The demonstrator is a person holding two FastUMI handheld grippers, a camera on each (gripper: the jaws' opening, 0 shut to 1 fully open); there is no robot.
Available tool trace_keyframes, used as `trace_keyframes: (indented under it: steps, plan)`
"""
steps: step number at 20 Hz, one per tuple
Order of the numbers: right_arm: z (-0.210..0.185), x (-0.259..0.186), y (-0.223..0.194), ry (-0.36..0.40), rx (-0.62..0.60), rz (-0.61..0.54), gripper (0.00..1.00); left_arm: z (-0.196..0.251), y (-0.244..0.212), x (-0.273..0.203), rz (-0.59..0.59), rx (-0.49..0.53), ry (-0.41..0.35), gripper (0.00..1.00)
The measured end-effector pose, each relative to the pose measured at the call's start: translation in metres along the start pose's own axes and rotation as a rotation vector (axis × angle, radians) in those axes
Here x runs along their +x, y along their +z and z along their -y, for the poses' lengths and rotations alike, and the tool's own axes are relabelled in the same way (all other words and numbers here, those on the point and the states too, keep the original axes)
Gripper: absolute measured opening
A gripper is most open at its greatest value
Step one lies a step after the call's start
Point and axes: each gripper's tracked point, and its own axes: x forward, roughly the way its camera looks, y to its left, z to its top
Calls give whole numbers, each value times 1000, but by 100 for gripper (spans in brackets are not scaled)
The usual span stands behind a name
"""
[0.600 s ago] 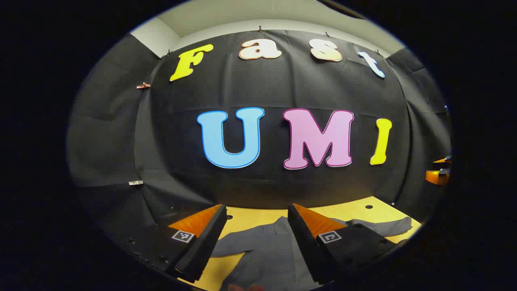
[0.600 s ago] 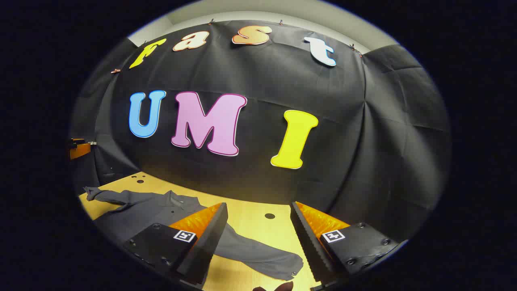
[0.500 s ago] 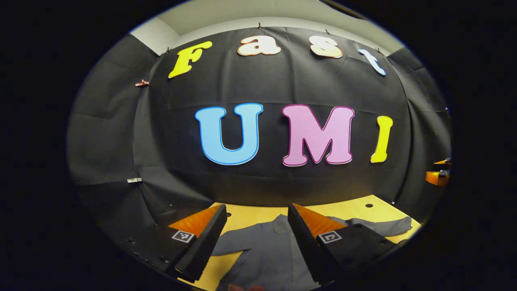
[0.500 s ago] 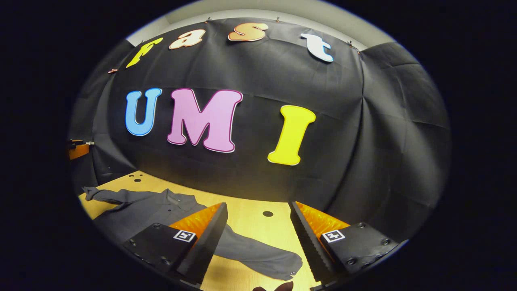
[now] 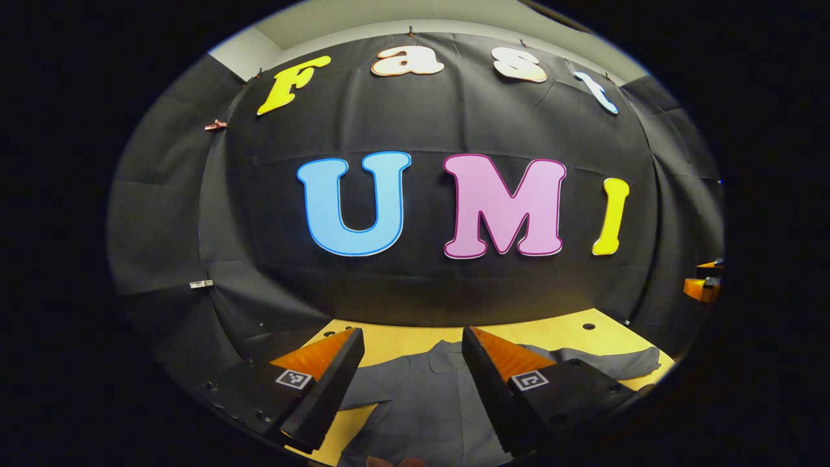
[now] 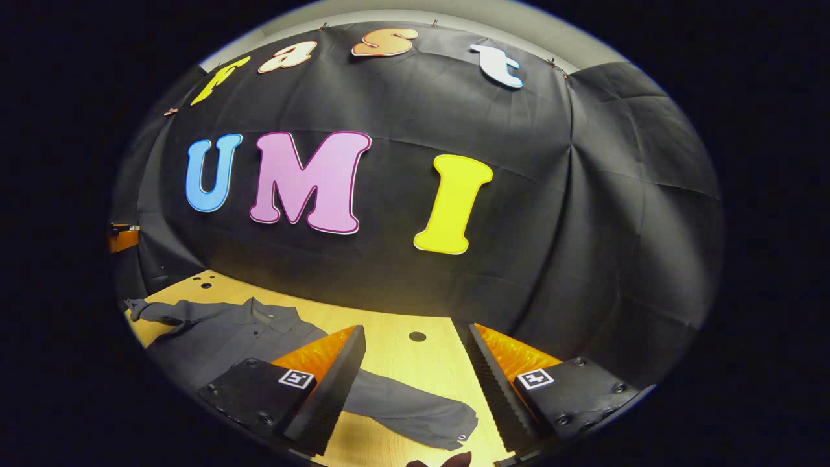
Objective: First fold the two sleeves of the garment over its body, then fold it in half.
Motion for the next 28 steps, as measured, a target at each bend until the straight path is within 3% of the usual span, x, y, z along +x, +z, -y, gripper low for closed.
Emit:
trace_keyframes:
  steps: [5, 10, 16, 20, 22, 23, 25, 27, 28]
  plan:
    - [9, 12, -21, -2, -7, -46, 97, 6, -3, -1, -12, 13, -7, 95]
    - [33, 38, -123, 20, -24, -253, 97, 9, -18, -6, -54, 23, 1, 96]
    - [63, 65, -261, 9, 71, -518, 98, 9, -37, -23, -125, 52, 25, 95]
    - [74, 69, -317, 2, 104, -615, 98, 2, -40, -33, -146, 71, 58, 94]
    - [65, 65, -338, 38, 117, -664, 98, 0, -42, -36, -155, 74, 73, 94]
    - [66, 77, -334, 23, 153, -628, 98, -1, -42, -37, -161, 74, 81, 94]
    - [57, 77, -337, 52, 147, -632, 57, -3, -45, -41, -166, 75, 95, 94]
    - [61, 77, -338, 21, 127, -633, 16, -7, -46, -44, -169, 71, 102, 94]
    - [63, 74, -332, 11, 136, -628, 8, -11, -48, -46, -169, 69, 109, 94]
